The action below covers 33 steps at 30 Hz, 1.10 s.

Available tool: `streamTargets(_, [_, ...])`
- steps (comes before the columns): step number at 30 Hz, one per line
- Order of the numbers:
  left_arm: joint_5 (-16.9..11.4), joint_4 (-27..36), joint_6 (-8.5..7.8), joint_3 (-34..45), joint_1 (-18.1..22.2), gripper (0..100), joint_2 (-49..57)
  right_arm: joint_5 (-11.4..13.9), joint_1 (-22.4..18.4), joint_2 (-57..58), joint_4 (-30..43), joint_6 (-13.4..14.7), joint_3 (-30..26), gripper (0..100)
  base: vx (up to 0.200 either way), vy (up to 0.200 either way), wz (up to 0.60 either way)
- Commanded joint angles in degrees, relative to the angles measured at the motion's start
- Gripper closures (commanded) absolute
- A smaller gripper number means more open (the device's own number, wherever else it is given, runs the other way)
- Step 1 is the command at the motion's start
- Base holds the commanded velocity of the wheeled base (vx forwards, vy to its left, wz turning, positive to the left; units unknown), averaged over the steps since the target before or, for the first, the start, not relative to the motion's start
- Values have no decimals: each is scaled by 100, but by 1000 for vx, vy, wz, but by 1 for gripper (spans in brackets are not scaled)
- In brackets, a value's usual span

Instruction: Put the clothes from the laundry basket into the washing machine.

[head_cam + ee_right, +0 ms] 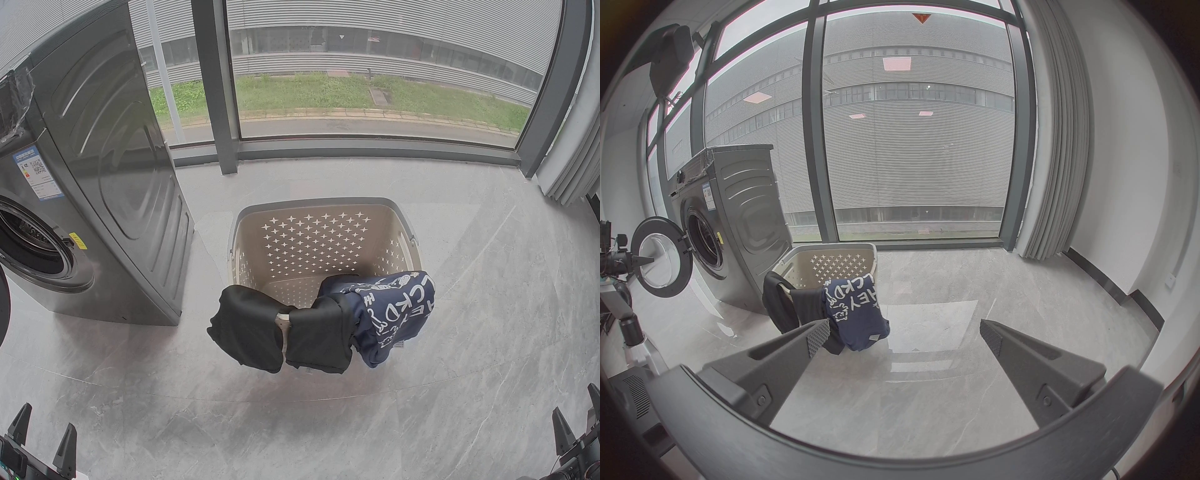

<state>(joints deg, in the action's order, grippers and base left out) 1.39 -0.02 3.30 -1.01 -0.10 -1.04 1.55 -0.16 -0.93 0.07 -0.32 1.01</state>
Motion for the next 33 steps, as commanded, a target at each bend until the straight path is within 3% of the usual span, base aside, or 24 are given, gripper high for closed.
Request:
streamTargets(1, [10,-6,4,92,1,0,51,3,-2,66,1,-3,-101,0,0,0,0])
streamTargets(28, [10,-6,4,92,1,0,51,3,-11,93,-7,5,-101,0,22,0,0])
streamTargets(33, [2,-15,4,92,1,0,51,-172,-11,93,-25,-3,-101,0,0,0,0])
